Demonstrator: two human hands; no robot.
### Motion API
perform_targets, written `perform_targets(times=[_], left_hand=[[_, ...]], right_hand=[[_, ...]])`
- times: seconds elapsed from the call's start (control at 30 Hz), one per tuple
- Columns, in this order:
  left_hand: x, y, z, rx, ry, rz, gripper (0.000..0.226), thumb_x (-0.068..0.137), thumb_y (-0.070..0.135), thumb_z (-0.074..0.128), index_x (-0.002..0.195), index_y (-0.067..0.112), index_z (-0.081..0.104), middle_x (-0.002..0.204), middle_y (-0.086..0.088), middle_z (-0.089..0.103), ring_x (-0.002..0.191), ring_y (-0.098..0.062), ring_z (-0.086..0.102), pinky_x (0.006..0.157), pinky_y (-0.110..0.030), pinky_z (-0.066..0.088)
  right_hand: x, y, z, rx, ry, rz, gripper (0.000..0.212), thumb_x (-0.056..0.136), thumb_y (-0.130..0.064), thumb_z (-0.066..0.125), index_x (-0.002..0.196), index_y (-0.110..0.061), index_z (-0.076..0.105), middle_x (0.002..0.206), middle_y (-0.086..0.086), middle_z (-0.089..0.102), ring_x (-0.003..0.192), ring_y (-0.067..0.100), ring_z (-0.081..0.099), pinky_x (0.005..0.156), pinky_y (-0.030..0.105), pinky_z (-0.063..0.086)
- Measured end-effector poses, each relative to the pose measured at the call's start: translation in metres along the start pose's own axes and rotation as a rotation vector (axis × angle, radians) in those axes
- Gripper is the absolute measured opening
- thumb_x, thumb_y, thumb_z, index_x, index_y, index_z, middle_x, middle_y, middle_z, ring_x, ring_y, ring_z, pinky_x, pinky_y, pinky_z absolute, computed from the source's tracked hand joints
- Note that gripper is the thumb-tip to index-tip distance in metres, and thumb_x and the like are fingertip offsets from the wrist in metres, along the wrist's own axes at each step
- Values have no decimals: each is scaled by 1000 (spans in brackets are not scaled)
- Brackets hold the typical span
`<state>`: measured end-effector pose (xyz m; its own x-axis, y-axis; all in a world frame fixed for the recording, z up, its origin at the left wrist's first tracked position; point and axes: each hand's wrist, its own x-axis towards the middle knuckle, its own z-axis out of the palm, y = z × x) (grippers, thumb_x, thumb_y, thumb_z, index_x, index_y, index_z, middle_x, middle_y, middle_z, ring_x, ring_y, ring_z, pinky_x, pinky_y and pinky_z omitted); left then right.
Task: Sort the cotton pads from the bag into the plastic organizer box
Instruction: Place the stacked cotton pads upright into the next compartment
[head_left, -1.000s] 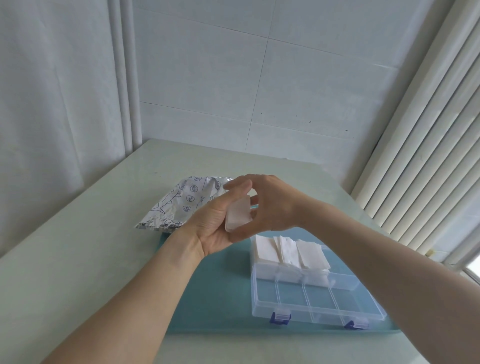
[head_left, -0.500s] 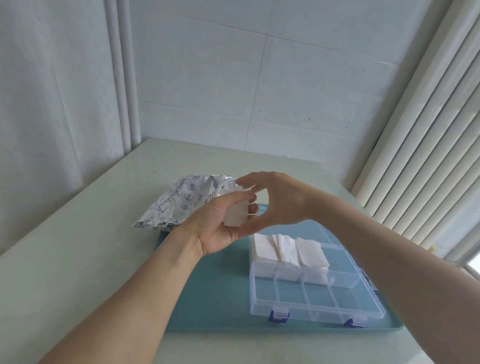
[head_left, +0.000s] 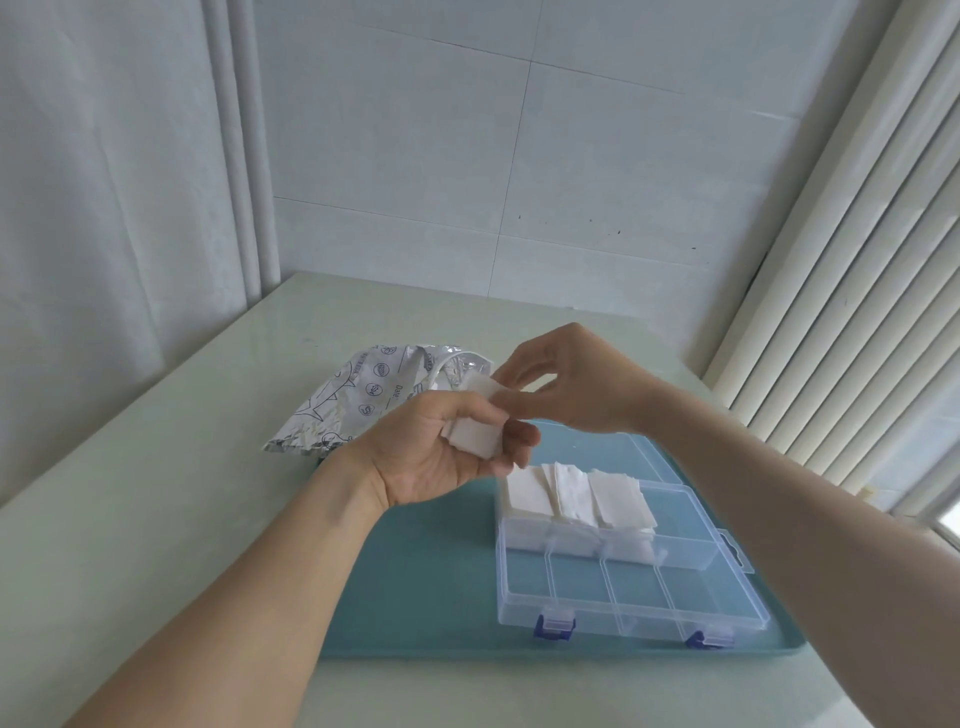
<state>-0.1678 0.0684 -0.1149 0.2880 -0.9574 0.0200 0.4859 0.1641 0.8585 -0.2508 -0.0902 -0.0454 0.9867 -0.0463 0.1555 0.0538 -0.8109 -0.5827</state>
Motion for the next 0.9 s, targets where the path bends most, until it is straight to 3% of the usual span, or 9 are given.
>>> perform_targets(times=[0.1, 0.17, 0.3, 0.53, 0.67, 0.8, 0.9], left_hand=[[3, 1, 0, -9, 6, 33, 48, 92, 25, 54, 129, -5, 56, 119, -35, 61, 108, -44, 63, 91, -43, 55], [5, 1, -2, 105, 109, 52, 51, 98, 37, 50, 130, -1, 57, 124, -30, 62, 116, -43, 61, 99, -49, 48], [12, -4, 1, 315, 330, 215, 30, 91, 29, 61, 109, 7, 69, 101, -15, 72, 93, -27, 67, 86, -37, 54], [17, -12, 6, 325, 489, 356, 9, 91, 7, 65, 96, 4, 72, 82, -16, 75, 68, -23, 71, 71, -30, 60], [18, -11, 4, 297, 575, 417, 11, 94, 7, 63, 99, 0, 70, 80, -10, 75, 68, -23, 73, 72, -32, 60], [18, -8, 1, 290, 609, 436, 11, 94, 9, 64, 99, 2, 70, 79, -6, 74, 69, -20, 71, 68, -30, 58], [19, -11, 3, 370, 565, 400, 6, 90, 9, 69, 93, 6, 74, 87, -3, 75, 84, -15, 69, 81, -35, 59]], right_hand=[[1, 1, -4, -4, 73, 27, 9, 87, -21, 78, 88, -12, 76, 84, -2, 78, 81, 10, 73, 79, 23, 58], [-1, 2, -19, 16, 95, 102, 7, 88, -18, 76, 87, -12, 75, 80, 3, 78, 76, 21, 75, 77, 31, 60], [-12, 3, -42, 63, -41, 198, 9, 88, -14, 76, 94, -7, 73, 80, 6, 78, 74, 22, 77, 75, 33, 63], [-17, 14, -30, 210, 132, 194, 15, 81, -6, 82, 95, -5, 75, 81, 11, 78, 72, 25, 77, 65, 23, 59], [-19, 22, -33, 255, 192, 242, 14, 80, -2, 81, 93, -2, 76, 82, 14, 77, 75, 30, 76, 70, 30, 63], [-22, 31, -41, 170, 307, 292, 11, 80, -7, 82, 91, -9, 78, 77, 6, 78, 71, 23, 76, 75, 37, 64], [-21, 28, -39, 242, 239, 290, 15, 80, -7, 83, 95, -8, 79, 81, 9, 78, 75, 25, 76, 77, 37, 63]])
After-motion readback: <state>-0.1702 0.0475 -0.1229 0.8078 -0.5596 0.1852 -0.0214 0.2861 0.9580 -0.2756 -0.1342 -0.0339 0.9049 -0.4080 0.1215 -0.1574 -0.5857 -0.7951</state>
